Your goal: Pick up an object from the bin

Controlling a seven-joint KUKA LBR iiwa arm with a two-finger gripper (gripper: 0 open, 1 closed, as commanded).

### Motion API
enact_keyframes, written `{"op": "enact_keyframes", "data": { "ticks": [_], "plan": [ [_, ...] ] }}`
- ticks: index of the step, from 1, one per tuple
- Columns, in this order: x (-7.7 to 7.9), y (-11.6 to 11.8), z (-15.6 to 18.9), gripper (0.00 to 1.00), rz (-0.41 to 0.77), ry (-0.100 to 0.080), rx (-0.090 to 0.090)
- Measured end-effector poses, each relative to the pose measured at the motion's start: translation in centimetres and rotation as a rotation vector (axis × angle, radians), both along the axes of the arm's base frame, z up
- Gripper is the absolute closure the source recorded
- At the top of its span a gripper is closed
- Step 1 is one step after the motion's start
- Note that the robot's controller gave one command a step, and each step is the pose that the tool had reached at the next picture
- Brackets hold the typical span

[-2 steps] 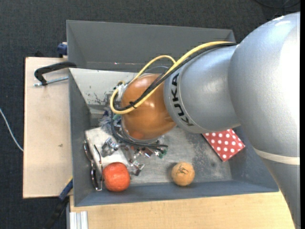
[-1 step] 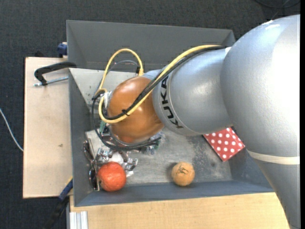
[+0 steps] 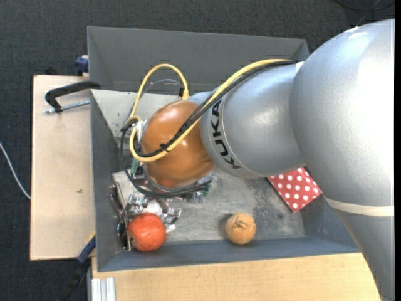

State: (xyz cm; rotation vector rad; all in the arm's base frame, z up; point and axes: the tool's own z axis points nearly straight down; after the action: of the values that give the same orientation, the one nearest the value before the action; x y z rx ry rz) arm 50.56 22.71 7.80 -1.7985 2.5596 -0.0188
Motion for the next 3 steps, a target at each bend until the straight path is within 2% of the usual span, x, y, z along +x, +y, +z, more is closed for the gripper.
{"op": "enact_keyframes", "data": {
  "ticks": [1,2,3],
  "plan": [
    [-0.4,-0.2,6.0,1.0,-0.024,0.014,0.006],
    [-0.1,0.0,5.6,0.0,-0.025,0.017,0.005],
    [0.1,0.0,3.6,0.0,-0.025,0.017,0.005]
  ]
}}
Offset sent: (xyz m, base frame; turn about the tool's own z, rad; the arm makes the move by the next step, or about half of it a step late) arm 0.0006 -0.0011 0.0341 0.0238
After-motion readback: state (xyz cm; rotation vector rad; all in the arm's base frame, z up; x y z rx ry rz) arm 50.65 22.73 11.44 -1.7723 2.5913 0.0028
